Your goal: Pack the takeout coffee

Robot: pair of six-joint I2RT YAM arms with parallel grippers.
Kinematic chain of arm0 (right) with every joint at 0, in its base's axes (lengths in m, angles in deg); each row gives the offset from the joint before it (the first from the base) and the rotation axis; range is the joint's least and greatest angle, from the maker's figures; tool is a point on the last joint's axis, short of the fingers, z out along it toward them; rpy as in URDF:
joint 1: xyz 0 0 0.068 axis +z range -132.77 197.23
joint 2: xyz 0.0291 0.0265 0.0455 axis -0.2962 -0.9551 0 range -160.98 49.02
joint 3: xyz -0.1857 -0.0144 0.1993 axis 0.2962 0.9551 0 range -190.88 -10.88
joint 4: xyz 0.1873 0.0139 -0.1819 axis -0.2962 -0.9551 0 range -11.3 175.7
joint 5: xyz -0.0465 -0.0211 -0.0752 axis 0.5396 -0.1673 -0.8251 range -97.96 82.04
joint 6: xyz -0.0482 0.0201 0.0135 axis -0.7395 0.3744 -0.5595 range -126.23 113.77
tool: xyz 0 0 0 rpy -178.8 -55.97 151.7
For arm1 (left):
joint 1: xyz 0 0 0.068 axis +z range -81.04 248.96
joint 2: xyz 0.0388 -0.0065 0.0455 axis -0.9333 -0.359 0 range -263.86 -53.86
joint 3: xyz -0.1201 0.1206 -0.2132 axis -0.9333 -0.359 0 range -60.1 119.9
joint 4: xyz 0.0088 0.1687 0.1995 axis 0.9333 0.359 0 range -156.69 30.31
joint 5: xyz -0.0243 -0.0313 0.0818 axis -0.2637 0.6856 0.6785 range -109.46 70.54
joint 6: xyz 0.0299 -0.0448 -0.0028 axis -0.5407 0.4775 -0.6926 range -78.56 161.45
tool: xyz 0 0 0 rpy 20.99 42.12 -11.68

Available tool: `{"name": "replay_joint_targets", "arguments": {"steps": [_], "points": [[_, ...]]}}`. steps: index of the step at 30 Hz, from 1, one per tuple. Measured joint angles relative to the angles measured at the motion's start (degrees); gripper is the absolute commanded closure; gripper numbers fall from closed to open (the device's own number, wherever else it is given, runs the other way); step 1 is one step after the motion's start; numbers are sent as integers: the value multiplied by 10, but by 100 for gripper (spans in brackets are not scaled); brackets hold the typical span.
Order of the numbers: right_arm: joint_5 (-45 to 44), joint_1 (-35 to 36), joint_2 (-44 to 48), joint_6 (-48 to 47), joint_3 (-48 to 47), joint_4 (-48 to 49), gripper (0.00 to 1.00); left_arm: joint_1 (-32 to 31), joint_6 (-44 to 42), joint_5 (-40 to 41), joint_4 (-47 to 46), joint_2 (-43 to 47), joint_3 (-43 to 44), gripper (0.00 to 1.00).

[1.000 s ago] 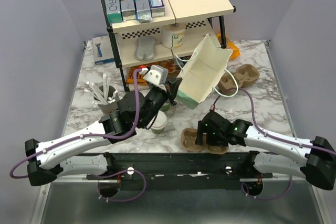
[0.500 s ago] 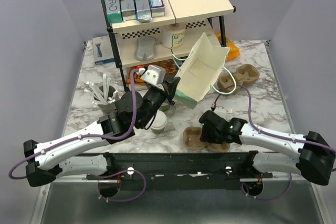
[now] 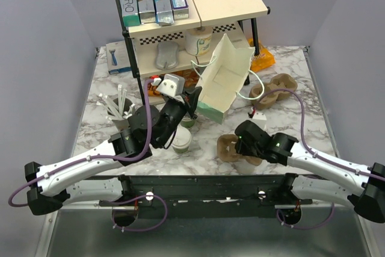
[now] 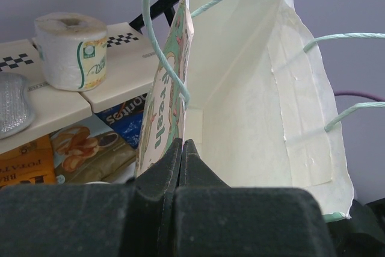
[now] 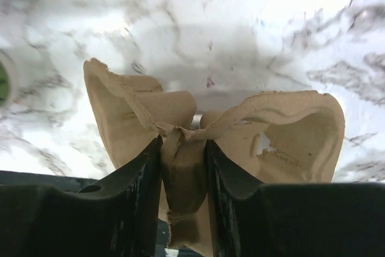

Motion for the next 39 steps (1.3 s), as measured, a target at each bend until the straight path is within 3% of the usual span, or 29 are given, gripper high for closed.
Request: {"name": "replay_joint_targets", "arguments": {"steps": [4,16,30,35,39], "points": [[-12,-14,25,-23,-12,-2,74,0,-1,1,1,6,0,100],[-19,-23,84,-54,-37,-42,68,0,0,1,9,9,0,100],[-212,-62,168,-116,-277,-140,68,0,9,-15,31,-24,15,100],[-275,-63,212,-196,-355,-93,68,0,15,-64,52,-61,36,100],[-250,-63,254,-309,-364,13,68,0,14,-139,68,-87,49,100]]}}
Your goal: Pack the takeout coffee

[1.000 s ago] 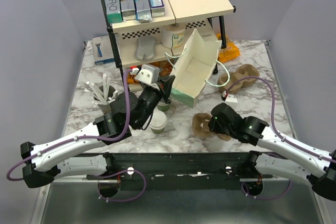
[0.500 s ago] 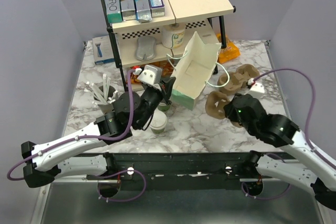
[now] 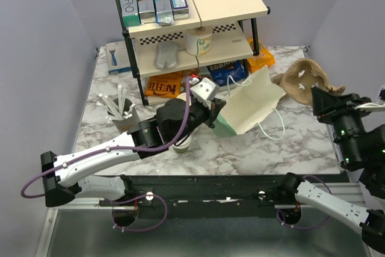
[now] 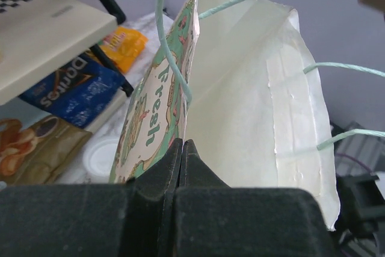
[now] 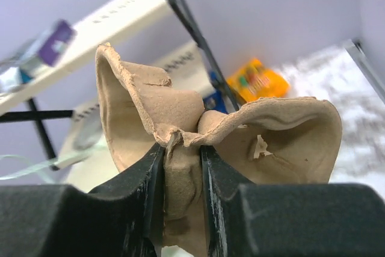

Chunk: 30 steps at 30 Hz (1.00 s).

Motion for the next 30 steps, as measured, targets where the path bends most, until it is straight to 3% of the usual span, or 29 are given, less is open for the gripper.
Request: {"name": "replay_joint_targets", "arguments": {"steps": [7,15,20,30], "points": [[224,0,13,-146,-8,113,66,0,2,-119,37,-61,23,100],[509,-2,-61,-167,9,128,67,4,40,-165,75,-85,24,100],[577,-2,-52,-122,50,110,67,19,52,-175,60,-70,-16,100],[553,-2,4,-71,86,53,68,34,50,-208,27,-45,-67,100]]}}
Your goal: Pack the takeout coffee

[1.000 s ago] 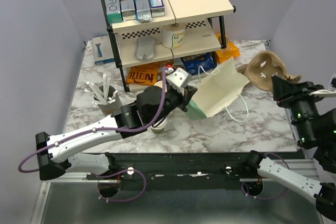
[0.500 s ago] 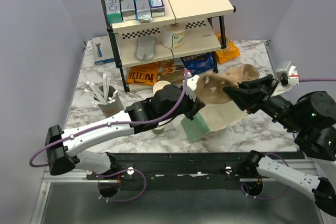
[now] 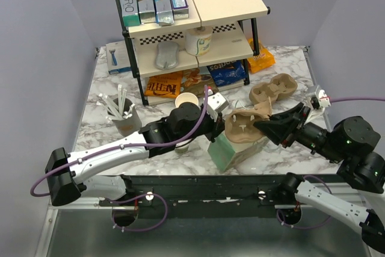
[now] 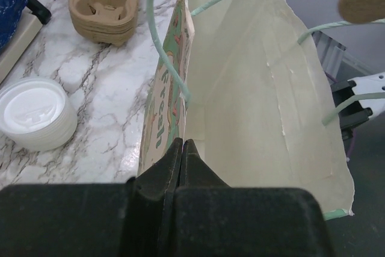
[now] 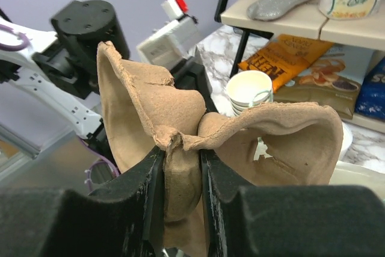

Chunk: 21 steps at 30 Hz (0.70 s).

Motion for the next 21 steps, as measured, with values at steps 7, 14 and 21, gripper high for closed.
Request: {"name": "replay_joint_targets", "arguments": {"steps": [7,14,21], "points": [[-5,0,-19,15,15,-28,68,7,-24,-17,-11,29,-30,100],[-2,0,-9,34,34,-33,68,16,-53,-46,-46,58,-65,100],[11,0,-20,49,68,-32,69,16,-74,-68,-61,80,-75,100]]}}
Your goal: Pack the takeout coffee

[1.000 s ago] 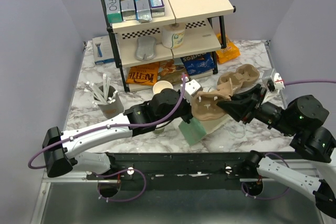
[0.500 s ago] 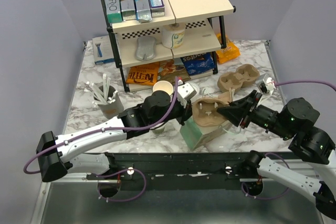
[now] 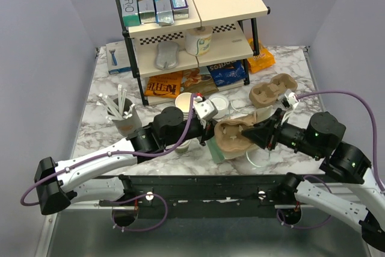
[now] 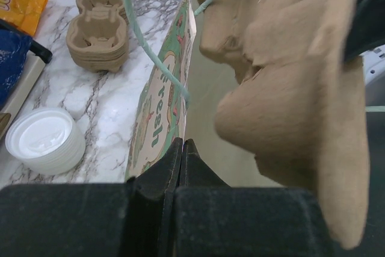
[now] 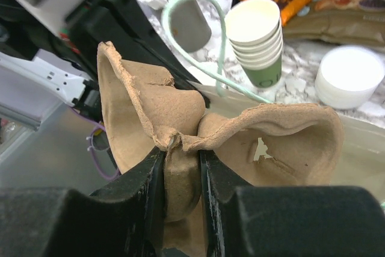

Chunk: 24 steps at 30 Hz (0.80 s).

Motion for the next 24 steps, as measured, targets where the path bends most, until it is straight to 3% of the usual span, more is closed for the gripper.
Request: {"name": "replay_joint_targets", "arguments": {"steps": [7,24], "points": [[-5,0,-13,24,7,-17,69,0,-6,-2,-6,13,-2,100],[-136,0,-17,30,-2,-146,67,0,-22,-1,0,15,-2,100]]}}
